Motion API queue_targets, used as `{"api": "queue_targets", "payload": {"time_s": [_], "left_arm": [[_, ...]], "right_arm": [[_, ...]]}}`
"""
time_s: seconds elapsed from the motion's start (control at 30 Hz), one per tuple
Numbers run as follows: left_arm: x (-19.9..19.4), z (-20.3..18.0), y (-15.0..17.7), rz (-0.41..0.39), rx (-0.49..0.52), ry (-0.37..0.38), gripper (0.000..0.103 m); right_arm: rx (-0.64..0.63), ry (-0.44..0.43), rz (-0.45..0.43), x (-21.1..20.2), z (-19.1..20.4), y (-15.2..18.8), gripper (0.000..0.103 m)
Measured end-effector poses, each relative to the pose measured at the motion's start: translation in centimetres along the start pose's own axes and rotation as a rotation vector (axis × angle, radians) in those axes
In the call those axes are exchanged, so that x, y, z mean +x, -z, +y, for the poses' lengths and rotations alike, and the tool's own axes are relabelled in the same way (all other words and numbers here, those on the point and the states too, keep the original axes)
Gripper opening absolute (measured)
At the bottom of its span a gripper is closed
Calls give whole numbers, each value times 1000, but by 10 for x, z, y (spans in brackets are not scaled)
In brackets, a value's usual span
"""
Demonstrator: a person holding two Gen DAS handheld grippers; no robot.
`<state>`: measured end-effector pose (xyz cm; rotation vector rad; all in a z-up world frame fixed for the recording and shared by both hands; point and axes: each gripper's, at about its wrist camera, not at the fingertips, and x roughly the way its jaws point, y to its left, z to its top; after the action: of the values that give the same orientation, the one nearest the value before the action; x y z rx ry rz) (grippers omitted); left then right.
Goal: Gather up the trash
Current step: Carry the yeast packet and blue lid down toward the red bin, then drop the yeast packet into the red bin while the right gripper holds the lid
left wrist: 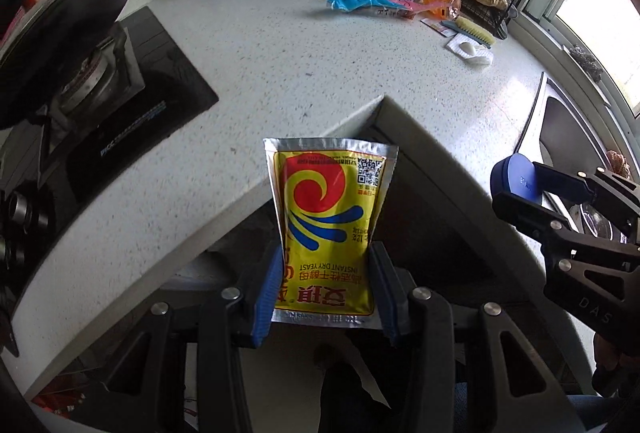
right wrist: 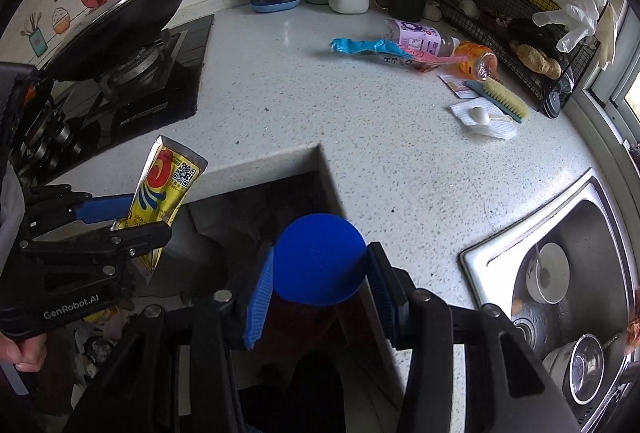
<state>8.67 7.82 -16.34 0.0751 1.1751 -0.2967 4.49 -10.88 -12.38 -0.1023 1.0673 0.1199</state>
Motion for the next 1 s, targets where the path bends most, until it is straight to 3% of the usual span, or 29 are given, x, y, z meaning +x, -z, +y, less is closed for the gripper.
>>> {"api": "queue_targets", "payload": {"time_s": [0.3, 0.47, 1.0], "left_arm": [[39, 19, 65, 87, -13, -24, 41], [97, 31, 92, 158, -32, -23, 41], [300, 33, 138, 216, 23, 38, 41]], "right_arm": [[-9, -24, 64, 40, 31, 56, 43], [29, -28, 106, 93, 37, 81, 43], [121, -16, 137, 278, 23, 157, 43]]}}
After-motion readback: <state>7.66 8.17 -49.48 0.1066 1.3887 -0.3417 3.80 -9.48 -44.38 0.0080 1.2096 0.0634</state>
